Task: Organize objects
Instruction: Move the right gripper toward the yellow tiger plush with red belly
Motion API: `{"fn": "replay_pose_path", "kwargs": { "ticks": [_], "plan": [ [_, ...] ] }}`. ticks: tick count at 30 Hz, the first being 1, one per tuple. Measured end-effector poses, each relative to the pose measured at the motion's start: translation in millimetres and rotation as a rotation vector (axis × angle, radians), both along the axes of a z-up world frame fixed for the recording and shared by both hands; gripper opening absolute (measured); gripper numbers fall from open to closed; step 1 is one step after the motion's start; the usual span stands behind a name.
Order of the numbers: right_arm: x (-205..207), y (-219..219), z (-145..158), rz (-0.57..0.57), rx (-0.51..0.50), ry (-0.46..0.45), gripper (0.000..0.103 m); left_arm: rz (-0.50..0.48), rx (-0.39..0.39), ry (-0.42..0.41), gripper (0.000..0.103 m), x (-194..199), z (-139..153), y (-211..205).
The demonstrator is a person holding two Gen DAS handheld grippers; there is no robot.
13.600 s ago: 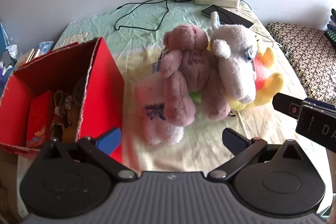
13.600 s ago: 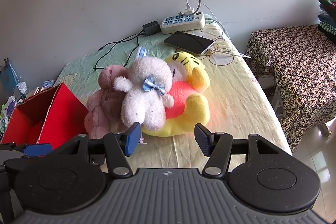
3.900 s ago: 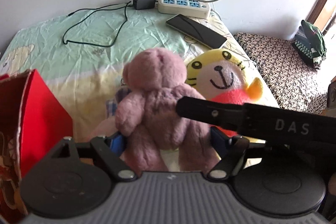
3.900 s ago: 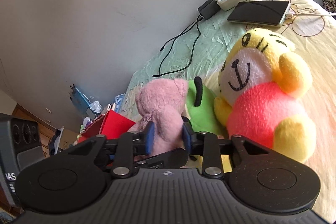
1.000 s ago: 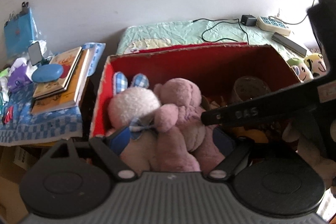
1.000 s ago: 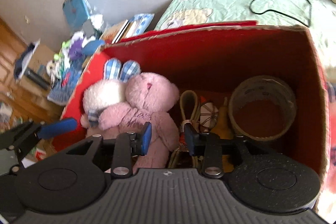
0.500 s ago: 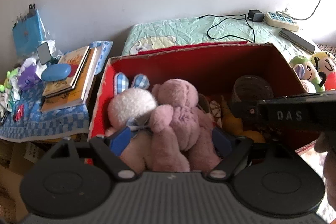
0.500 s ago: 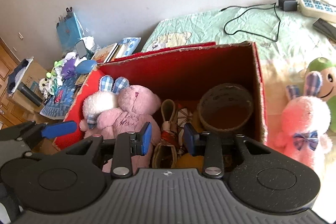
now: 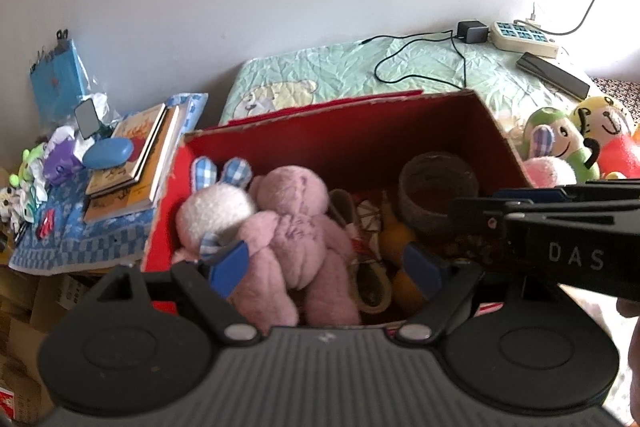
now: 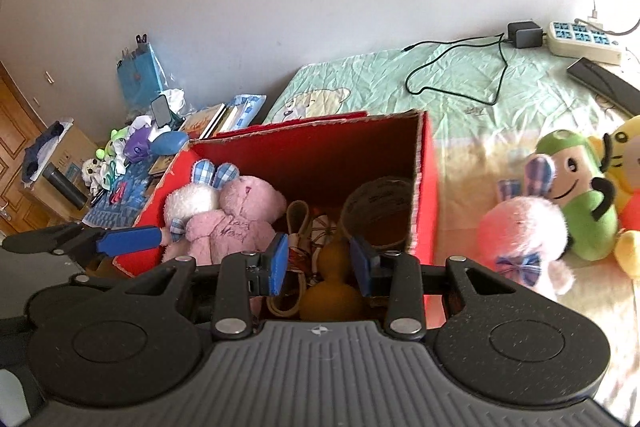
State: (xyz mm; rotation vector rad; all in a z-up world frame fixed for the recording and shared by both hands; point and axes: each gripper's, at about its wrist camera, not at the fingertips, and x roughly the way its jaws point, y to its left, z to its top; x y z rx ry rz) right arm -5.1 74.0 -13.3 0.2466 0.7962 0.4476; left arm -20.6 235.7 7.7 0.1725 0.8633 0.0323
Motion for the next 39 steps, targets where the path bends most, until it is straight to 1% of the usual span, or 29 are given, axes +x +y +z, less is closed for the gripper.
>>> {"fn": "replay_pose_path", "kwargs": {
  "ticks": [7, 12, 24, 39],
  "plan": [
    [-6.8, -29.6, 9.9, -0.016, 0.008, -0.024, 0.037, -0.003, 0.005, -0.004, 0.086, -0.5, 7.2, -29.9],
    [-7.7, -53.9, 9.5, -0.048, 0.007, -0.021, 0.037, -0.015, 0.004, -0.013, 0.086, -0.4, 13.2, -52.5],
    [-10.1, -119.2, 0.9, -0.124, 0.027, 0.019, 0.037, -0.064, 0.006, -0.001, 0.086, 2.5, 15.7, -116.3],
    [-15.4, -194.0, -16.2, -0.212, 0.037, 0.081, 0.037, -0.149, 0.009, 0.03, 0.086, 3.8, 7.2, -199.4]
  ]
}}
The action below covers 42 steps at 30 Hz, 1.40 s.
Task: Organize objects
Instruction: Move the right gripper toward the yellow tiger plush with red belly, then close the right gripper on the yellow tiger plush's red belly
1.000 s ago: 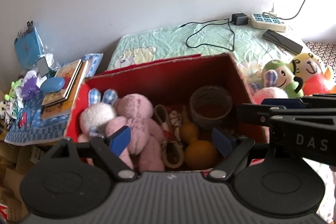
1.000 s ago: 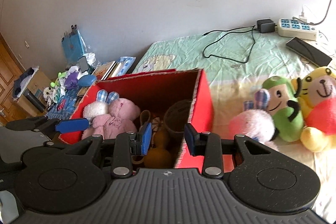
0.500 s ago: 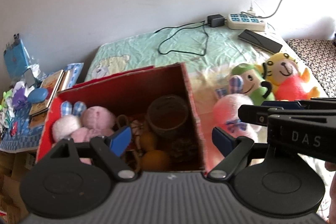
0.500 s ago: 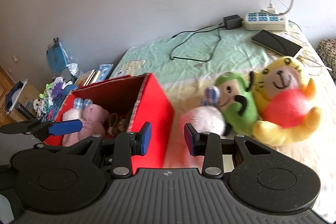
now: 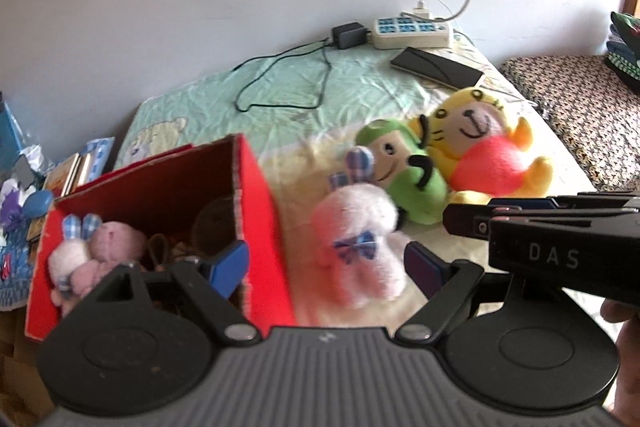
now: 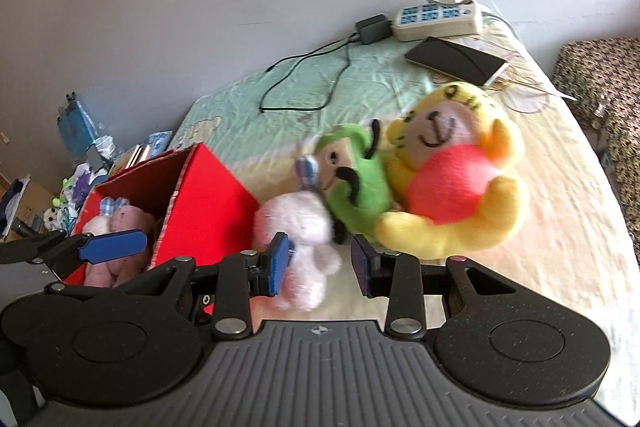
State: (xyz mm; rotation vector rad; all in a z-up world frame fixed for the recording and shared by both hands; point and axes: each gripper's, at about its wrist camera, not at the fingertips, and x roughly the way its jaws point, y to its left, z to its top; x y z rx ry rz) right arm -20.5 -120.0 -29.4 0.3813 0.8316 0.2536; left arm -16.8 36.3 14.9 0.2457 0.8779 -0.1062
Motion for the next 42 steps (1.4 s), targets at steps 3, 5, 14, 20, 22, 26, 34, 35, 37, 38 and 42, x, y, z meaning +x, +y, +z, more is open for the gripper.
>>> {"fn": "replay_pose_path", "kwargs": {
  "ticks": [3, 5, 14, 20, 22, 26, 34, 35, 37, 38, 42],
  "plan": [
    [-1.4, -11.9, -3.1, -0.014, 0.002, 0.009, 0.037, -0.017, -0.001, 0.011, 0.087, 0.8, -2.3, -14.2],
    [-2.4, -18.5, -5.1, -0.026, 0.0, 0.017, 0.037, -0.028, -0.001, 0.018, 0.087, 1.5, -4.1, -22.6],
    [-5.1, -44.0, -14.9, -0.061, 0.007, 0.051, 0.038, -0.063, -0.001, 0.071, 0.087, 8.7, -18.3, -49.9],
    [-8.6, -66.2, -19.2, -0.11, 0.014, 0.071, 0.038, -0.086, -0.003, 0.106, 0.086, 16.7, -28.3, -65.9],
    [-9.8, -75.6, -21.2, -0.133, 0.018, 0.076, 0.038, -0.099, -0.001, 0.112, 0.086, 19.0, -30.8, -71.8],
    [-9.5, -94.2, -25.8, -0.176, 0.047, 0.084, 0.038, -0.124, -0.012, 0.13, 0.086, 24.9, -35.7, -83.8],
    [1.9, -127.5, -32.7, -0.246, 0.158, 0.062, 0.043, -0.192, -0.104, 0.141, 0.087, 34.1, -41.8, -95.7],
    [5.5, -131.7, -36.0, -0.256, 0.178, 0.064, 0.048, -0.197, -0.121, 0.14, 0.087, 35.3, -42.2, -95.3],
    [12.4, -137.3, -42.0, -0.269, 0.221, 0.069, 0.054, -0.209, -0.153, 0.133, 0.089, 38.5, -43.5, -94.5],
    [16.3, -139.9, -45.8, -0.268, 0.246, 0.074, 0.054, -0.215, -0.172, 0.133, 0.089, 40.3, -44.2, -94.3],
    [36.0, -147.3, -62.5, -0.263, 0.324, 0.104, 0.055, -0.249, -0.238, 0.141, 0.093, 50.3, -46.4, -96.2]
  ]
}}
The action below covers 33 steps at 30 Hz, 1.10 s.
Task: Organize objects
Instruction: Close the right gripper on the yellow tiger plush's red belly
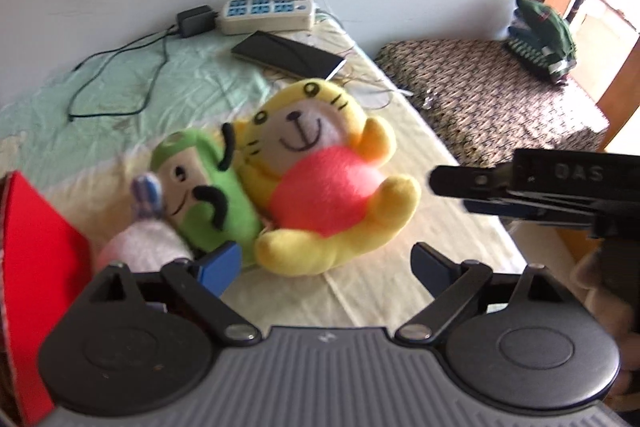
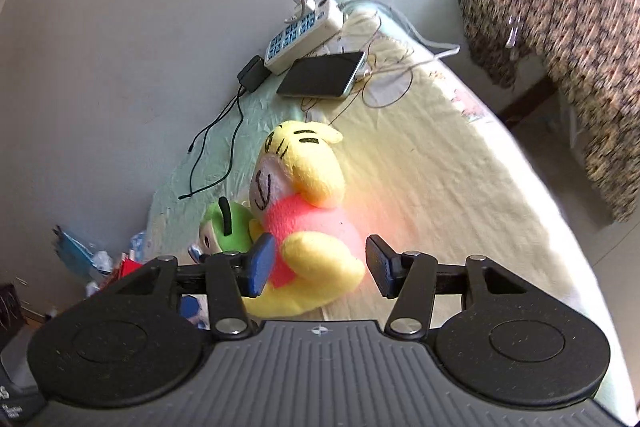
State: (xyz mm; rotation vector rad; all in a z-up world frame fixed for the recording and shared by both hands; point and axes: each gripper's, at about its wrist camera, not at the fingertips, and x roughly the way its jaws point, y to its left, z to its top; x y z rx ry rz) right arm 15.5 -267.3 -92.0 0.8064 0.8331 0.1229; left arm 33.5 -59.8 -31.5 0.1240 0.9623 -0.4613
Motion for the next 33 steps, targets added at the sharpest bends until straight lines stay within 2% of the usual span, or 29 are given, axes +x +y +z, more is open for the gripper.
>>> {"fn": "replay_pose_path", "kwargs": {
  "ticks": [4, 10, 16, 20, 25, 28, 33],
  "plan": [
    [19.0, -8.5, -15.4, -0.008, 0.058, 0.012, 0.056, -0.03, -0.052, 0.026, 0.093, 10.7, -5.2, -6.3],
    [44.7, -6.0, -37.2, 0.058, 0.106, 0.043, 0.057, -0.017, -0.105, 0.075, 0.093, 34.2, -18.9, -10.8],
    [62.1, 2.2, -49.2, 0.115, 0.131, 0.032, 0.06, -0.016, -0.09, 0.114, 0.093, 53.3, -38.6, -21.0],
    [68.2, 8.3, -57.5, 0.14, 0.181, 0.034, 0.062, -0.027, -0.106, 0.145, 0.094, 62.9, -48.0, -24.2],
    [65.6, 9.4, -54.5, 0.171, 0.198, 0.02, 0.046, -0.027, -0.088, 0.167, 0.091, 69.7, -59.6, -27.2],
    [57.9, 4.9, -51.8, 0.164, 0.209, 0.026, 0.042, -0.029, -0.094, 0.168, 0.089, 69.5, -58.6, -25.5],
    [33.4, 4.9, -34.4, 0.173, 0.145, -0.001, 0.041, -0.063, -0.098, 0.17, 0.086, 58.3, -52.0, -27.2]
  ]
}}
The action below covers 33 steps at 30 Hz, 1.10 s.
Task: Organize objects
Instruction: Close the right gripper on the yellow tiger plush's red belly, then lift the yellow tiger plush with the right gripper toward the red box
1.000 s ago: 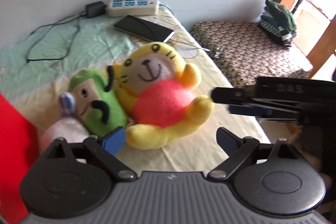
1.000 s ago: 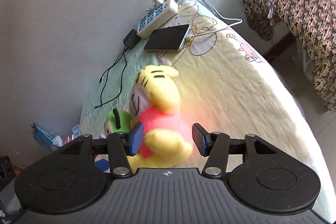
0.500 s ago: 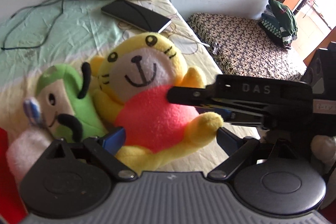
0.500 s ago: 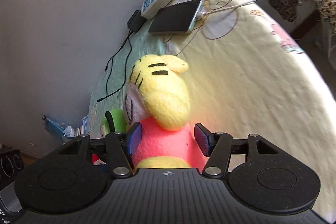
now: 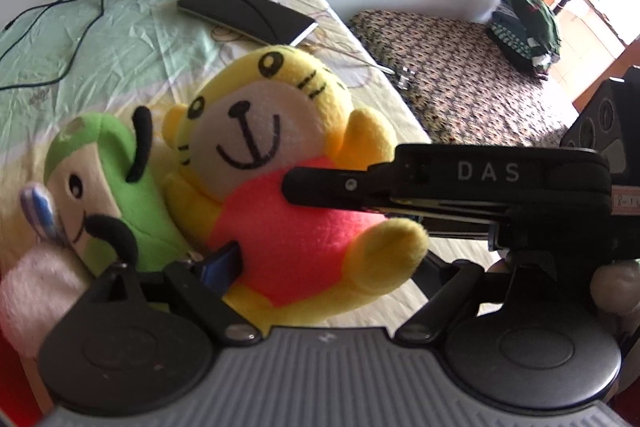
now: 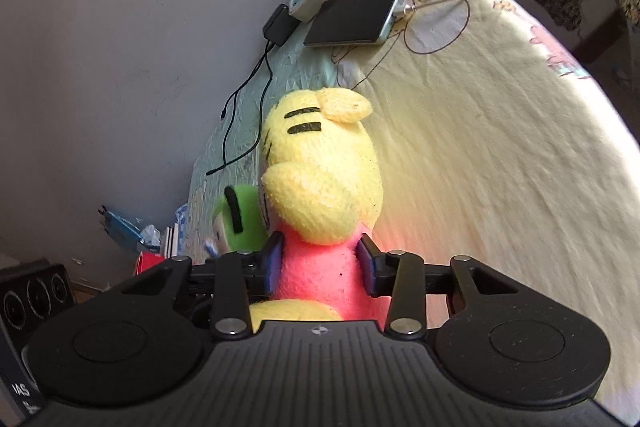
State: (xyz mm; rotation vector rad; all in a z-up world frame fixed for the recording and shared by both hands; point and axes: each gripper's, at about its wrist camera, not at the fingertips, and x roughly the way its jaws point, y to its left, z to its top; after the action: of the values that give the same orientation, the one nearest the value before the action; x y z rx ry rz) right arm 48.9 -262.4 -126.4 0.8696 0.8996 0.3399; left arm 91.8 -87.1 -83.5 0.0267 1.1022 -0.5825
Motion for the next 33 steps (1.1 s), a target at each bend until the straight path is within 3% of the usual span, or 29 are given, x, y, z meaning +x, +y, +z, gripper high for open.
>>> {"fn": "replay_pose_path", "kwargs": {
  "ticks": [7, 17, 23, 33],
  "plan": [
    [-46.1, 2.1, 27.8, -0.026, -0.057, -0.056, 0.041, -0.059, -0.04, -0.012, 0.085, -34.7, 19.2, -3.0],
    [-81.1, 39.0, 63.0, -0.007, -0.094, -0.157, 0.041, -0.095, -0.043, -0.14, 0.085, -92.5, 57.5, 12.4],
    [-92.4, 83.9, 86.6, 0.022, -0.118, -0.221, 0.041, -0.064, -0.05, -0.212, 0.085, -114.0, 78.0, 48.1],
    [-87.7, 181.0, 116.7, 0.086, -0.121, -0.297, 0.041, 0.012, -0.087, -0.31, 0.085, -135.3, 117.3, 144.6]
  ]
}}
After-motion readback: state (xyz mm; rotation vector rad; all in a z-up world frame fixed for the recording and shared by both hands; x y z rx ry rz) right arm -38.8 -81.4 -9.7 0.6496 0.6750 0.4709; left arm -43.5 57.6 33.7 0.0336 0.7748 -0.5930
